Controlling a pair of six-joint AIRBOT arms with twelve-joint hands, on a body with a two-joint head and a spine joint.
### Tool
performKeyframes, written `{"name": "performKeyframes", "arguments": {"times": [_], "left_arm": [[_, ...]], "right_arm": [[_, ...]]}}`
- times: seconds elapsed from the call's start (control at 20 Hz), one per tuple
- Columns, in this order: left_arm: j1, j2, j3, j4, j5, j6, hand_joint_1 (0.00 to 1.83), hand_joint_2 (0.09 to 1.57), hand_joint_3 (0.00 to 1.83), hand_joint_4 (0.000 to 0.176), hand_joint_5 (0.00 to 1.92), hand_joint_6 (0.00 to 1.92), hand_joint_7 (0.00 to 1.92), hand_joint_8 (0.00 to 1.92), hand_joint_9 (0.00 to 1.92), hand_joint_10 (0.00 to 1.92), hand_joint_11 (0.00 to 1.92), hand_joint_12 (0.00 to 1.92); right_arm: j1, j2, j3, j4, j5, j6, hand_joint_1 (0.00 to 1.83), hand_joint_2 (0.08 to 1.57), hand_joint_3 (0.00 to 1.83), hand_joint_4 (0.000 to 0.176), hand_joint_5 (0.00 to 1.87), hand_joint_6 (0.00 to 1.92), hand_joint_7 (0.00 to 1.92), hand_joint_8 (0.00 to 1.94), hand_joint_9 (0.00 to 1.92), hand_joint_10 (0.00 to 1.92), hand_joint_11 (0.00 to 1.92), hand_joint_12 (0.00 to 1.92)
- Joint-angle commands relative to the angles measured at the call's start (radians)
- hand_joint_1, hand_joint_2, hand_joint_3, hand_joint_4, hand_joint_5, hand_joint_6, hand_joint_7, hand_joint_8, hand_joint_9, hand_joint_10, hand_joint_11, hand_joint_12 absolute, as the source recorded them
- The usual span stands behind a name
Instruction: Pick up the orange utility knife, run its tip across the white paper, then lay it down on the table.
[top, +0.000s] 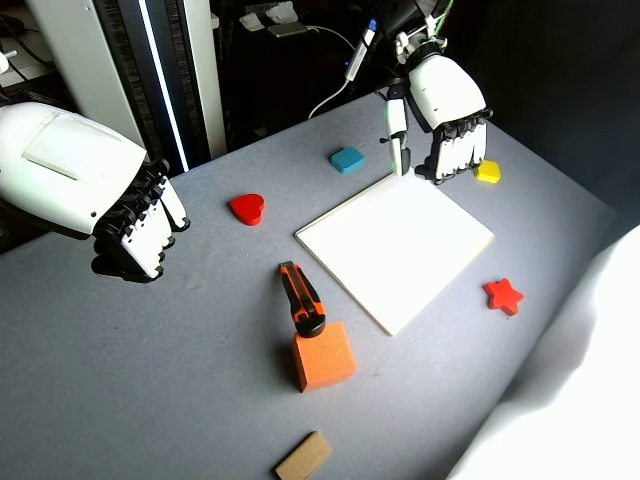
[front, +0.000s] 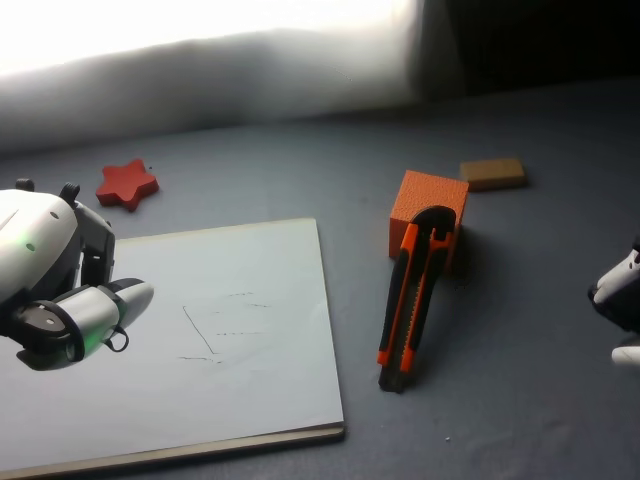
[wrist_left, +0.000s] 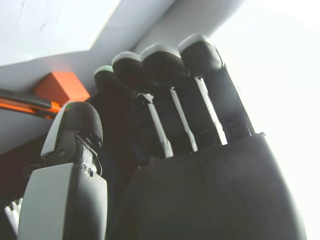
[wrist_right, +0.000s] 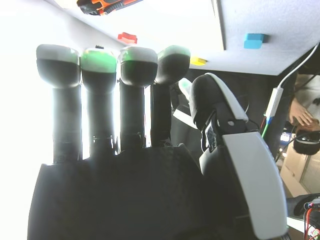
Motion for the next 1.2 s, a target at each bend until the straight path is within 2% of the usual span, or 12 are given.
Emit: {"name": "performKeyframes", "arguments": {"times": [0.0,0.1,0.4,0.45,0.5,0.6,0.65,0.75,1.0,1.05,1.15], "left_arm": [[-0.001,0.005,0.0,0.044,-0.097,0.001,0.01,1.18,0.17,0.0,0.0,0.0,0.0,0.01,0.0,0.0,0.0,0.1],[0.006,0.005,-0.001,0.04,-0.108,0.001,0.01,1.26,0.01,0.0,0.0,0.0,0.0,0.0,0.0,0.0,0.01,0.0],[0.035,0.006,-0.005,0.019,-0.154,-0.03,0.0,1.21,0.0,0.0,0.0,0.0,0.0,0.0,0.0,0.0,0.02,0.01],[0.034,0.006,-0.007,0.017,-0.157,-0.031,0.0,1.2,0.0,0.0,0.0,0.0,0.0,0.0,0.0,0.0,0.02,0.01],[0.03,0.006,-0.011,0.011,-0.165,-0.025,0.0,1.2,0.0,0.0,0.0,0.0,0.0,0.0,0.0,0.0,0.02,0.01],[0.026,0.006,-0.018,-0.003,-0.17,-0.011,0.0,1.2,0.0,0.0,0.0,0.0,0.0,0.0,0.0,0.0,0.02,0.01],[0.031,0.006,-0.023,-0.004,-0.17,-0.011,0.0,1.2,0.0,0.0,0.0,0.0,0.0,0.0,0.0,0.0,0.01,0.01],[0.051,0.008,-0.034,-0.004,-0.17,-0.028,0.0,1.22,0.0,0.0,0.0,0.0,0.0,0.0,0.0,0.0,0.0,0.0],[0.059,0.006,-0.034,-0.014,-0.172,-0.026,0.0,1.23,0.0,0.0,0.0,0.0,0.0,0.0,0.0,0.0,0.0,0.0],[0.058,0.005,-0.03,-0.015,-0.172,-0.026,0.0,1.24,0.01,0.0,0.0,0.0,0.0,0.0,0.0,0.0,0.0,0.0],[0.055,0.002,-0.026,-0.023,-0.172,-0.018,0.0,1.24,0.01,0.0,0.0,0.0,0.0,0.0,0.0,0.0,0.0,0.0]], "right_arm": [[0.005,0.007,-0.002,0.018,0.062,0.003,0.02,1.09,0.33,0.0,0.0,0.0,0.0,0.01,0.0,0.0,0.0,0.0],[-0.001,0.016,-0.002,0.018,0.072,0.003,0.04,1.17,0.13,0.0,0.0,0.0,0.0,0.0,0.0,0.0,0.0,0.0],[-0.034,0.037,0.011,0.018,0.139,0.003,0.14,1.13,0.09,0.0,0.0,0.0,0.0,0.0,0.0,0.0,0.0,0.0],[-0.029,0.035,0.015,0.018,0.141,0.003,0.27,1.13,0.09,0.0,0.0,0.0,0.0,0.0,0.0,0.0,0.0,0.0],[-0.02,0.029,0.022,0.018,0.141,0.001,0.56,1.1,0.07,0.0,0.0,0.0,0.0,0.0,0.0,0.0,0.0,0.0],[0.001,0.008,0.031,0.018,0.14,-0.013,0.91,1.07,0.06,0.0,0.0,0.0,0.0,0.0,0.0,0.0,0.0,0.0],[0.019,-0.013,0.038,0.018,0.134,-0.021,1.04,1.05,0.05,0.0,0.0,0.0,0.0,0.0,0.0,0.0,0.0,0.0],[0.036,-0.063,0.054,0.014,0.121,-0.034,1.14,1.02,0.04,0.0,0.0,0.0,0.0,0.0,0.0,0.0,0.0,0.0],[0.057,-0.198,0.126,-0.137,0.097,0.012,1.21,0.99,0.03,0.0,0.0,0.0,0.0,0.0,0.0,0.0,0.0,0.0],[0.059,-0.225,0.143,-0.186,0.095,0.057,1.19,0.98,0.03,0.0,0.0,0.0,0.0,0.0,0.0,0.0,0.0,0.0],[0.065,-0.292,0.189,-0.222,0.096,0.076,1.12,1.02,0.05,0.0,0.0,0.0,0.0,0.0,0.0,0.0,0.0,0.0]]}}
